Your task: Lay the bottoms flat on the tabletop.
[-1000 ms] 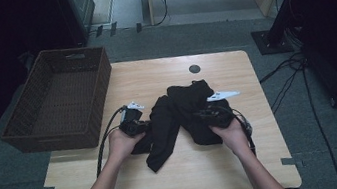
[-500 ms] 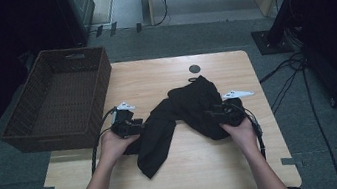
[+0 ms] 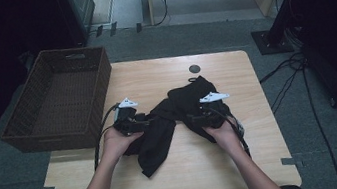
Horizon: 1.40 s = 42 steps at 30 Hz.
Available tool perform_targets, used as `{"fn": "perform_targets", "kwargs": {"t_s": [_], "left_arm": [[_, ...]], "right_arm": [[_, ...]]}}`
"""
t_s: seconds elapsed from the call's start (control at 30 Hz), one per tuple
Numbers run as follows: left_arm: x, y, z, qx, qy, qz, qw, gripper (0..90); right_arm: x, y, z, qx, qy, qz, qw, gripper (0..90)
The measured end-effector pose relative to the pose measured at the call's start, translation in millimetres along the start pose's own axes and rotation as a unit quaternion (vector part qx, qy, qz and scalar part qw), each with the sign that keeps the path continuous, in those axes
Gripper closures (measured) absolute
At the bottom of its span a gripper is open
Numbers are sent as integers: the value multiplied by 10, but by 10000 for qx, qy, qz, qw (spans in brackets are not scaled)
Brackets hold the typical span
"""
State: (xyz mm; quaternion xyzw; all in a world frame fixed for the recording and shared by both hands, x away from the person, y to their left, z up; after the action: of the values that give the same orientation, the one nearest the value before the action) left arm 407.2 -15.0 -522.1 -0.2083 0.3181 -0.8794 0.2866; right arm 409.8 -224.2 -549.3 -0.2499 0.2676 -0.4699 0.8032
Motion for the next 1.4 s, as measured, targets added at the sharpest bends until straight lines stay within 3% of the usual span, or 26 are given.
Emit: {"fn": "perform_targets", "kwargs": {"t_s": [0.07,0.1,0.13,0.2,0.23,0.27,0.33,0.37,0.4,0.43,0.47,0.53,0.6,0.63,0.73,0.77,0.83,0.9,0.97,1.03,1.07,1.2,1.27,1.3,1.37,1.4], "left_arm": [[5,-41,23,85,33,39,10000,418],[6,-65,39,130,30,21,9999,412],[3,-85,56,183,6,24,9998,412],[0,-134,87,280,-16,-3,9996,409],[6,-156,102,332,-38,-19,9994,410],[12,-173,115,376,-43,-16,9993,410],[21,-179,115,374,-14,-5,9993,410],[17,-165,105,328,17,28,9995,410],[12,-150,89,269,46,55,9996,410],[2,-133,72,214,68,85,9997,410],[-5,-118,55,169,72,95,9998,410],[-13,-96,33,112,63,115,9999,410],[-6,-47,21,96,77,152,9998,411],[-6,-47,21,96,77,152,9998,411],[11,68,-26,-56,170,226,9996,411],[19,113,-46,-130,182,238,9995,412],[32,207,-89,-282,246,247,9990,411],[27,275,-126,-401,281,271,9984,410],[25,289,-135,-422,267,282,9984,410],[16,298,-146,-452,298,295,9981,410],[14,297,-149,-469,301,301,9980,410],[6,312,-149,-471,281,327,9980,410],[11,309,-141,-454,270,333,9980,407],[20,299,-125,-425,271,315,9982,407],[45,278,-76,-282,202,289,9990,398],[55,273,-54,-226,151,257,9993,398]], "right_arm": [[8,66,-33,-79,-128,-71,9999,489],[-17,101,-51,-101,-231,38,9997,656],[-17,101,-51,-101,-231,38,9997,656],[-108,100,-58,-137,-225,272,9993,733],[-239,93,-72,-217,-321,481,9981,761],[-239,93,-72,-217,-321,481,9981,761],[-402,79,-84,-286,-358,779,9959,776],[-577,42,-73,-325,-383,1150,9921,781],[-653,13,-48,-300,-389,1299,9903,781],[-653,13,-48,-300,-389,1299,9903,781],[-757,-73,37,-176,-392,1495,9878,768],[-781,-123,97,-58,-368,1534,9875,769],[-768,-276,283,268,-166,1663,9856,783],[-768,-276,283,268,-166,1663,9856,783],[-650,-359,414,421,-137,1530,9872,824],[-523,-381,475,500,-45,1406,9888,824],[-455,-396,498,558,5,1330,9895,808],[-225,-454,533,696,258,1097,9912,783],[-139,-468,534,739,304,1009,9917,780],[70,-483,509,740,382,712,9940,769],[300,-489,471,779,584,457,9942,746],[707,-425,321,638,900,15,9939,607],[866,-401,248,548,1049,-225,9927,493],[866,-401,248,548,1049,-225,9927,493],[1020,-483,232,671,1123,-595,9896,414],[1020,-483,232,671,1123,-595,9896,414]]}}
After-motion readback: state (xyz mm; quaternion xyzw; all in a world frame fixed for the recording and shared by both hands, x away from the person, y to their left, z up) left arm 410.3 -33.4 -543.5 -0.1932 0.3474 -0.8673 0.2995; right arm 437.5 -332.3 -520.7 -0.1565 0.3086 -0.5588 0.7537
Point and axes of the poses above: each handheld gripper's, and its own axes: y roughly forward along the jaws, z roughly out of its top, x roughly to its right, the point moved 9 cm from there along y, roughly forward along the jaws, and after that the axes turned 6 degrees about y, right-handed, at the moved point
